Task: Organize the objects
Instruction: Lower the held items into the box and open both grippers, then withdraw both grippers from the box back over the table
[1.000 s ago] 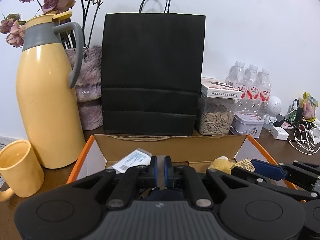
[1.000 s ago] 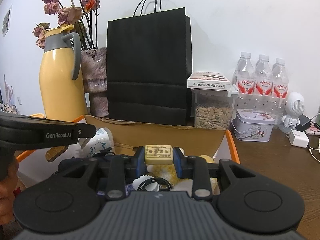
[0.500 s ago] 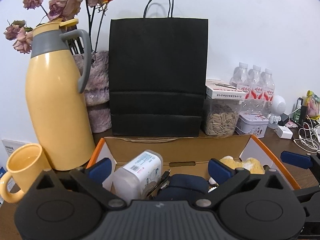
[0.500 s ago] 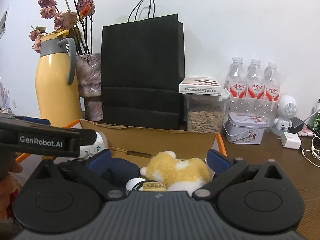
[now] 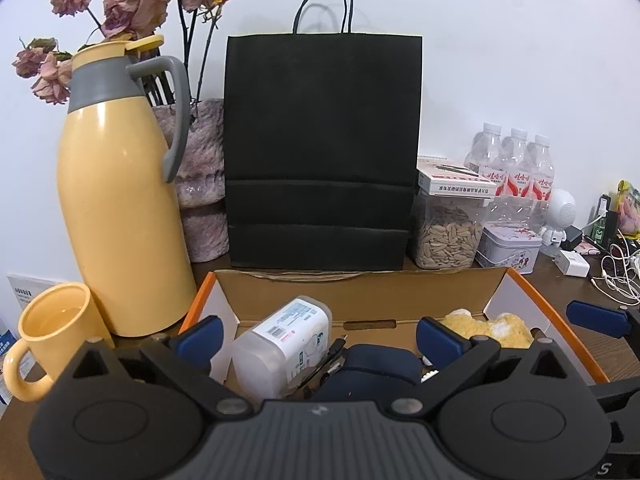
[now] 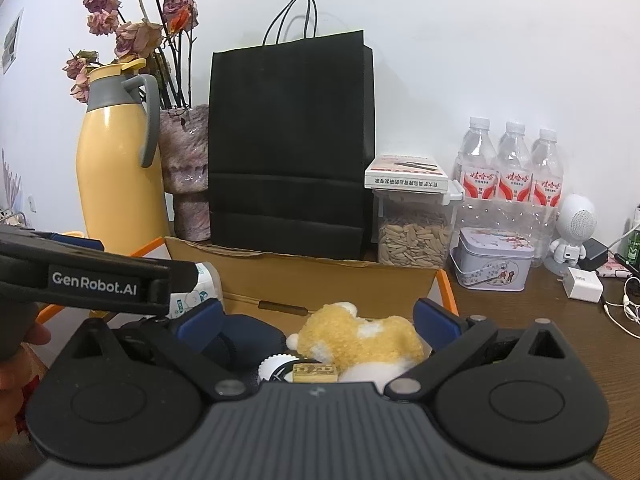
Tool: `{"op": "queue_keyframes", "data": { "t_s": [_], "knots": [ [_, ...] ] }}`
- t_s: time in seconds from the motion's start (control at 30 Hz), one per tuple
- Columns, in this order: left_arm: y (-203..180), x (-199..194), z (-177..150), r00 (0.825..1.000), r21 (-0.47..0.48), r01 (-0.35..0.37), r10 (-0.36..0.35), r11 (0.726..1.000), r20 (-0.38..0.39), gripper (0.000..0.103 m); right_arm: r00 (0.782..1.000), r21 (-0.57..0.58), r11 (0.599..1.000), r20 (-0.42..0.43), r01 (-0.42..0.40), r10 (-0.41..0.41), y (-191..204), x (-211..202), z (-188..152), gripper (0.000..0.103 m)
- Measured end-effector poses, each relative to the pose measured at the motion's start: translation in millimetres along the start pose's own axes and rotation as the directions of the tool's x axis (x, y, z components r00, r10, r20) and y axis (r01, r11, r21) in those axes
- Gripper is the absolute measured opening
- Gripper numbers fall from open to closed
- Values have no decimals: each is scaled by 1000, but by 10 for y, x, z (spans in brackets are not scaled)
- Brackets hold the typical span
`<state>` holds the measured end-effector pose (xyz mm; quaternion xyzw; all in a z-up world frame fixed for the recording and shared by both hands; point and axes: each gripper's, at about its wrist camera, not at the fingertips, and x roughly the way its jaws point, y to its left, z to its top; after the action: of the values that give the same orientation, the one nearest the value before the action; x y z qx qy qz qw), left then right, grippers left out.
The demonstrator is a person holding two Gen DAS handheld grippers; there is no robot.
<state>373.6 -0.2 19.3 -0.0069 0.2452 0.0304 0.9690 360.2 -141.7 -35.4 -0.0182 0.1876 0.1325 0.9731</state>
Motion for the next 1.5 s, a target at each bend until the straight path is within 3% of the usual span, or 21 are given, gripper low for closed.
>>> {"op": "queue_keyframes", "data": {
  "t_s": [0.7, 1.5],
  "knots": [
    [151, -571, -256, 1000, -19, -23, 23, 1000, 2, 103, 1000, -32, 999, 14, 9, -9, 282, -506, -154, 103],
    [591, -1195, -996, 996, 20, -24, 25, 1000, -87, 103, 991, -34, 999, -135, 7, -11, 804, -1021, -762, 103]
  ]
}}
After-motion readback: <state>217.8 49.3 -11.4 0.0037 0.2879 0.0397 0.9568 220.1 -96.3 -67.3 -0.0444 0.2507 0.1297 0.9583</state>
